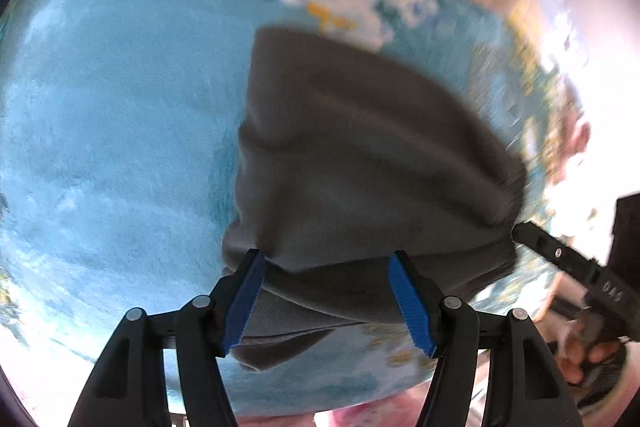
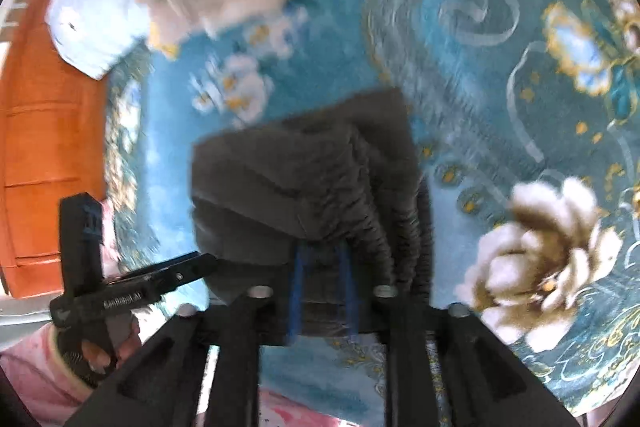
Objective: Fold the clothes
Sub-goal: 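Lift the folded sweatpants off the blanket with both grippers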
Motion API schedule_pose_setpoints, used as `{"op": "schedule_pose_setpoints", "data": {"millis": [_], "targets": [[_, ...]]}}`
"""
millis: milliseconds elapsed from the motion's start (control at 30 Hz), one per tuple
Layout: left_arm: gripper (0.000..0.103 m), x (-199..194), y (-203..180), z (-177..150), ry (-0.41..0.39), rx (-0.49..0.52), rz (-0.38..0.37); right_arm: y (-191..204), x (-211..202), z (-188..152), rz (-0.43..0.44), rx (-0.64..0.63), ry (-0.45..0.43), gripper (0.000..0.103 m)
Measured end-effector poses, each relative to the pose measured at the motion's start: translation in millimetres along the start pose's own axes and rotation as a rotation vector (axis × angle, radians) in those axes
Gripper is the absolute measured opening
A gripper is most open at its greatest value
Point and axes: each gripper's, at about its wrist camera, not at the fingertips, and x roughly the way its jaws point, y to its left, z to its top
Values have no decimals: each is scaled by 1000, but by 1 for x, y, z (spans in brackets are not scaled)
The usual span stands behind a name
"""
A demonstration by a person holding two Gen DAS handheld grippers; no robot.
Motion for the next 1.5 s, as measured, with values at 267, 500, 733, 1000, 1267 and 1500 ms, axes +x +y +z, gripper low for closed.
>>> {"op": "schedule_pose_setpoints", "data": {"millis": [267, 500, 733, 1000, 1267, 1500], "targets": [[70, -3, 47, -4, -17, -98, -49, -43, 28, 5, 19, 162, 51, 82], [80, 19, 44, 7, 35, -119, -122, -59, 52, 6, 100, 224, 65, 90], [83, 34, 50, 15, 63, -168, -142, -80, 72, 21, 190, 278, 151, 94], [81, 35, 56, 12, 76, -269, -251, -72, 75, 18, 224, 314, 143, 94], [53, 19, 44, 6, 51, -204, -214, -50, 57, 14, 143, 281, 128, 76], [39, -8, 31, -8, 2, -118, -222, -33, 20, -6, 132, 248, 74, 64]]}}
